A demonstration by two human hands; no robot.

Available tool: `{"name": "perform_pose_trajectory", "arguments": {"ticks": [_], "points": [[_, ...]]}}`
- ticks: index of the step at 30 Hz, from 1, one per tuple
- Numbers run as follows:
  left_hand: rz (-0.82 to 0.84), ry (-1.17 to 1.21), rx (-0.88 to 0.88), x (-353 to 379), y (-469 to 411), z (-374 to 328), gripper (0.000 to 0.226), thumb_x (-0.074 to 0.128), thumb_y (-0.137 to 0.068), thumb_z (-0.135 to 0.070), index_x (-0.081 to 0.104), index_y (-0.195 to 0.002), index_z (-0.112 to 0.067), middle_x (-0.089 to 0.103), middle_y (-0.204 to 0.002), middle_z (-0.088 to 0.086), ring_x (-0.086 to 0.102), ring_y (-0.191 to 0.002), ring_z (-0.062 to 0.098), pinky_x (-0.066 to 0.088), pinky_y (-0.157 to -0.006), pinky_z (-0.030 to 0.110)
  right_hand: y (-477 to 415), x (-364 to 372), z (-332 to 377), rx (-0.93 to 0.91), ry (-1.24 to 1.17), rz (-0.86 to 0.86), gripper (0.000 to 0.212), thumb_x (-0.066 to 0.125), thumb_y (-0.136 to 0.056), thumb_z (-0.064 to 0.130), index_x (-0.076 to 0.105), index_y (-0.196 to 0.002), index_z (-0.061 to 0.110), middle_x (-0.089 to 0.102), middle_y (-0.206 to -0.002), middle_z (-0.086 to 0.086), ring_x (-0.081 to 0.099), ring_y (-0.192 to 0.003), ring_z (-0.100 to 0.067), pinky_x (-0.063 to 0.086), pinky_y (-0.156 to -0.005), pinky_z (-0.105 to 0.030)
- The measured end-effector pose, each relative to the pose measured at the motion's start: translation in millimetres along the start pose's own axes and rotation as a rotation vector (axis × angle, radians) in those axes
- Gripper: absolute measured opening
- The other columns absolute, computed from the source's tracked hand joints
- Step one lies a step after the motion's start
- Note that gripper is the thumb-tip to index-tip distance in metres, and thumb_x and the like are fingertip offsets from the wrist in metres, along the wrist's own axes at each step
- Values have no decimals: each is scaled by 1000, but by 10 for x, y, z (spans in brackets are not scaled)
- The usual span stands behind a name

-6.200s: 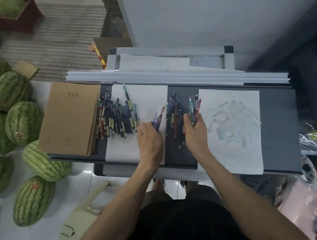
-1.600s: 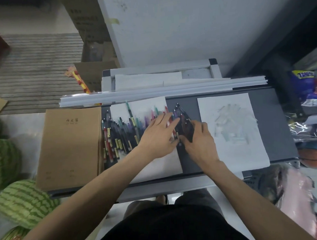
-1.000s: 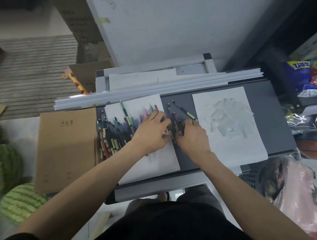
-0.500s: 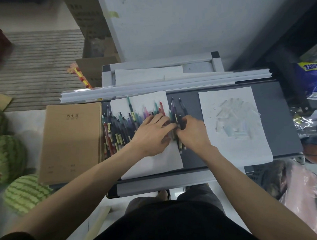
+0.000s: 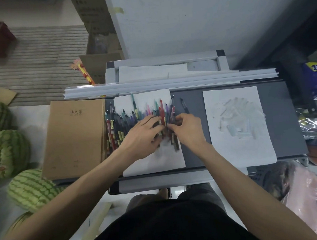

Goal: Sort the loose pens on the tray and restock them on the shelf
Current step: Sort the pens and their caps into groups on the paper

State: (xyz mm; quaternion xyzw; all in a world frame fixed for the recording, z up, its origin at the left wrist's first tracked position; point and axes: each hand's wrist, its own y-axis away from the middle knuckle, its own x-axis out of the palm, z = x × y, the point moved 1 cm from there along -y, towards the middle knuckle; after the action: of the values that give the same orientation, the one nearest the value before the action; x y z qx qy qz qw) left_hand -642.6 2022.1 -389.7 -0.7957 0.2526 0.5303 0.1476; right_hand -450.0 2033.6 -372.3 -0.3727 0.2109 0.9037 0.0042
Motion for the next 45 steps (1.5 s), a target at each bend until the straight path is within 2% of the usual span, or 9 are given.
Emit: {"name": "perform_pose_trajectory", "arguments": {"ticks": [8, 12, 17, 23, 29, 35, 38, 42, 45], "points": [[-72, 40, -95, -58, 58, -4, 26, 65, -95, -14, 72, -120, -11, 61, -142, 8, 50, -137, 29, 49, -109, 48, 97, -6, -29, -56, -4, 2, 16, 79, -90, 28, 76, -103, 18, 66, -79, 11, 61, -70, 1, 38, -64, -2], [-70, 50, -111, -101, -52, -151, 34, 62, -96, -18, 68, -130, -15, 59, -143, 4, 48, -137, 26, 46, -112, 47, 135, -137, -200, -98, 1, -75, 18, 70, -97, 21, 75, -114, 16, 73, -98, 3, 64, -81, -8, 54, -85, -23], [48, -18, -90, -27, -490, -437, 44, 61, -97, -27, 61, -139, -15, 53, -145, 11, 44, -137, 32, 46, -109, 47, -53, -292, -341, -140, 134, -183, 34, 67, -97, 30, 62, -127, 15, 63, -120, -4, 63, -100, -21, 51, -92, -34], [113, 56, -417, -5, -719, -562, 40, 62, -94, -10, 53, -133, -14, 50, -131, 13, 56, -116, 34, 56, -91, 46, -255, -278, -288, -150, 322, -78, 29, 65, -98, 34, 63, -115, 11, 70, -106, -9, 65, -96, -32, 51, -80, -38], [91, 106, -540, -23, -778, -555, 38, 64, -93, -13, 53, -130, -14, 60, -117, 14, 64, -101, 37, 53, -81, 44, -208, -466, -345, -8, 224, -80, 21, 64, -94, 32, 67, -101, 12, 71, -95, -9, 65, -91, -31, 54, -80, -37], [131, 126, -647, -77, -803, -516, 14, 70, -91, -18, 59, -97, -12, 65, -90, 11, 68, -88, 38, 52, -73, 40, 110, -451, -549, -34, 334, 82, 16, 65, -92, 28, 66, -100, 13, 68, -94, -6, 63, -87, -29, 52, -75, -34], [164, 163, -693, -72, -781, -482, 37, 78, -85, -23, 47, -66, -18, 56, -68, 4, 67, -76, 34, 46, -65, 34, 159, -377, -541, -43, 372, 90, 17, 64, -92, 24, 65, -96, 7, 67, -92, -11, 62, -87, -35, 55, -76, -39], [178, 215, -719, -122, -810, -463, 46, 81, -84, -24, 44, -59, -16, 44, -57, 0, 50, -56, 23, 38, -60, 30, 149, -331, -477, 6, 296, 66, 20, 63, -90, 23, 67, -89, 4, 68, -79, -11, 64, -80, -35, 58, -73, -41], [190, 205, -735, -150, -837, -457, 44, 83, -83, -25, 46, -59, -16, 45, -58, 1, 52, -63, 26, 40, -61, 30, 117, -292, -391, 47, 152, 38, 23, 65, -88, 26, 67, -80, 6, 67, -64, -4, 64, -69, -21, 51, -62, -28]]}}
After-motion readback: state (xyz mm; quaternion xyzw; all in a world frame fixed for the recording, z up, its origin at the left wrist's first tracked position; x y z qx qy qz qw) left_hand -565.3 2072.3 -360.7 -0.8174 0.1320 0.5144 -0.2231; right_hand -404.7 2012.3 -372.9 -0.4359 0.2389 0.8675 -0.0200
